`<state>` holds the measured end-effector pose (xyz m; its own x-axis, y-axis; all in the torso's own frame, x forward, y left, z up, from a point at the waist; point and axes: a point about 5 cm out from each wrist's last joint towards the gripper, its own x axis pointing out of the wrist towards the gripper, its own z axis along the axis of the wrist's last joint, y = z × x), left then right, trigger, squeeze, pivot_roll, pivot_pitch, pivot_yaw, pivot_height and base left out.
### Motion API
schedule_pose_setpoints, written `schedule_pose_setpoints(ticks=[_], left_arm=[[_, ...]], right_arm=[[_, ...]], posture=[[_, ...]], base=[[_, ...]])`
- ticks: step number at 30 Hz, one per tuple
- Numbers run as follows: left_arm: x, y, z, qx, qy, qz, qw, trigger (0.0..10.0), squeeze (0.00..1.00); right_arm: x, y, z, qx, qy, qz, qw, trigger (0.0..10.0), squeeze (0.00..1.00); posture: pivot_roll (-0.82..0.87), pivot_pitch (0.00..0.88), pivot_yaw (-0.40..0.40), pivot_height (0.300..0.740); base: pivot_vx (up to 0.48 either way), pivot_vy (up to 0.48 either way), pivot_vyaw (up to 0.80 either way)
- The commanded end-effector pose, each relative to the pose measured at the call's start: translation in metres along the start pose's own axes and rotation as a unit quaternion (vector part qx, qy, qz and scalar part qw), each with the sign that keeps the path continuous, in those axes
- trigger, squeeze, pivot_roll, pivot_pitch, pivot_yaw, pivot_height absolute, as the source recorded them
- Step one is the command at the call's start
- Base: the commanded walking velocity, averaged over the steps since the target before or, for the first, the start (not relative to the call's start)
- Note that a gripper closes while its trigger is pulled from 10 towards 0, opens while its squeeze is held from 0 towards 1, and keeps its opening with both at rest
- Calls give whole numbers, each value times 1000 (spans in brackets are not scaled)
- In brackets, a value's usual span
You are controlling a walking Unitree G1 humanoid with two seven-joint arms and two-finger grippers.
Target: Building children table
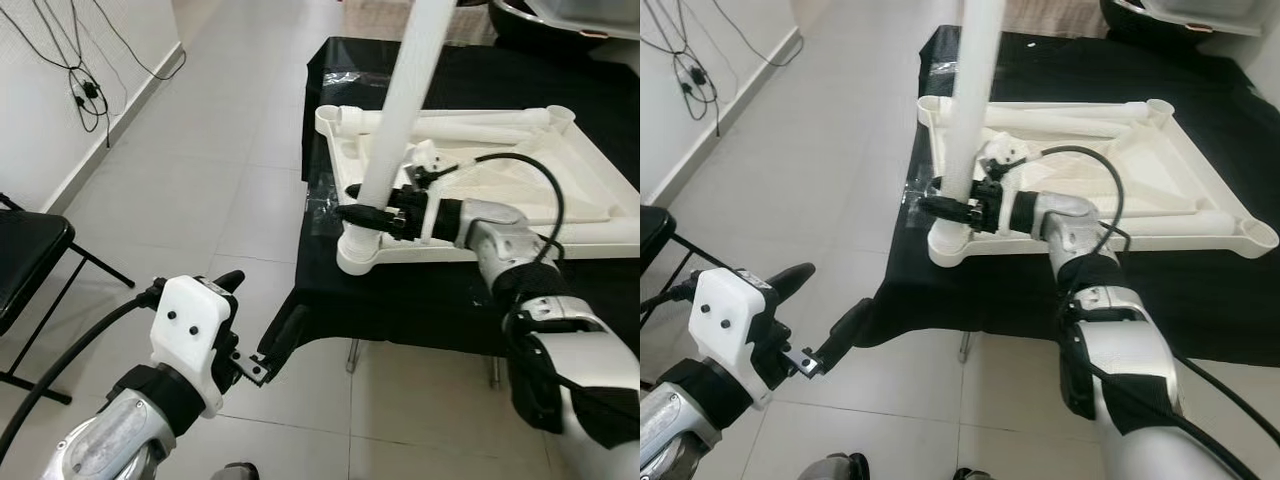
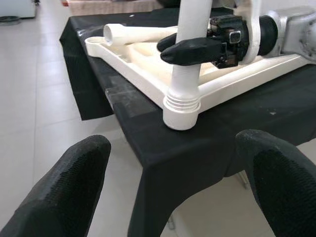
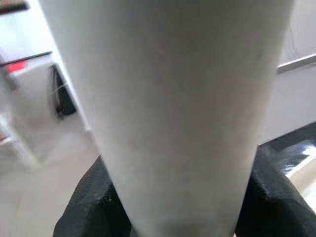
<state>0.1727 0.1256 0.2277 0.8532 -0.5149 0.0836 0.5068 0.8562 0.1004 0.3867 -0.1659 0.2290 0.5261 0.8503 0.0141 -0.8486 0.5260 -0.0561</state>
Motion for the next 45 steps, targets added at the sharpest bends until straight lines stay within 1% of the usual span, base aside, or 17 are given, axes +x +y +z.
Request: schedule_pose_setpoints(ticks=[1, 2, 3, 4, 5, 6, 7, 11, 16, 17, 21, 22, 26, 30, 31, 36, 45], left_arm=[[-3, -4, -2, -7, 6, -5, 1000, 10000, 0], [-5, -3, -3, -7, 8, -2, 1000, 10000, 0], [-5, -3, -3, -7, 8, -2, 1000, 10000, 0], [-6, -3, -4, -7, 8, -1, 1000, 10000, 0], [-7, -2, -4, -7, 8, 4, 1000, 10000, 0], [-7, -2, -4, -7, 8, 4, 1000, 10000, 0], [-7, 0, -4, -9, 8, 8, 1000, 10000, 0], [-6, 0, -3, -12, 8, 12, 1000, 10000, 0], [-4, -2, -4, -21, 12, 12, 1000, 10000, 0], [-4, -3, -4, -23, 12, 10, 1000, 10000, 0], [-4, -4, -5, -26, 12, 6, 1000, 10000, 0], [-5, -5, -5, -30, 12, 1, 999, 10000, 0], [-4, -5, -4, -31, 9, 0, 999, 10000, 0], [-4, -5, -4, -28, 6, 1, 1000, 10000, 0], [-4, -4, -2, -27, 1, 0, 1000, 10000, 0], [-4, -7, -1, -31, -6, -11, 999, 10000, 0], [-3, -6, 1, -28, -17, -2, 999, 10000, 0]], right_arm=[[-13, -7, -15, 32, -16, -86, 996, 0, 0], [-13, -2, -37, 18, 22, -206, 978, 0, 0], [-13, -2, -37, 18, 22, -206, 978, 0, 0], [-18, 3, -50, 3, 44, -295, 955, 0, 0], [-17, 31, -64, 2, 61, -356, 933, 0, 0], [-17, 31, -64, 2, 61, -356, 933, 0, 0], [-14, 58, -68, -4, 69, -385, 920, 0, 0], [9, 91, -63, 1, 51, -364, 930, 0, 0], [35, 76, -49, -10, 37, -341, 939, 0, 0], [38, 71, -43, -13, 29, -333, 942, 10000, 0], [41, 69, -33, -7, 13, -313, 950, 10000, 0], [48, 72, -14, 0, -27, -218, 976, 10000, 1000], [48, 74, 12, 0, -64, -95, 993, 10000, 1000], [45, 68, 22, -17, -68, -46, 996, 10000, 1000], [40, 60, 35, -38, -65, 35, 997, 10000, 0], [34, 48, 47, -34, -62, 148, 986, 10000, 0], [40, 31, 34, -35, 30, 159, 986, 10000, 0]], posture=[[254, 198, -100, 740], [250, 204, -104, 740], [250, 204, -104, 740], [250, 204, -104, 740], [236, 205, -97, 740], [236, 205, -97, 740], [231, 203, -91, 740], [214, 187, -76, 740], [214, 179, -76, 740], [209, 181, -76, 740], [206, 182, -75, 740], [207, 185, -73, 740], [220, 191, -77, 740], [230, 197, -82, 740], [239, 201, -87, 740], [249, 204, -89, 740], [267, 213, -102, 740]], base=[[0, 0, 0], [0, 0, 0], [0, 0, 0], [0, 0, 0], [0, 0, 0], [0, 0, 0], [0, 0, 0], [0, 0, 0], [0, 0, 0], [0, 0, 0], [0, 0, 0], [0, 0, 0], [0, 0, 0], [0, 0, 0], [0, 0, 0], [0, 0, 0], [0, 0, 0]])
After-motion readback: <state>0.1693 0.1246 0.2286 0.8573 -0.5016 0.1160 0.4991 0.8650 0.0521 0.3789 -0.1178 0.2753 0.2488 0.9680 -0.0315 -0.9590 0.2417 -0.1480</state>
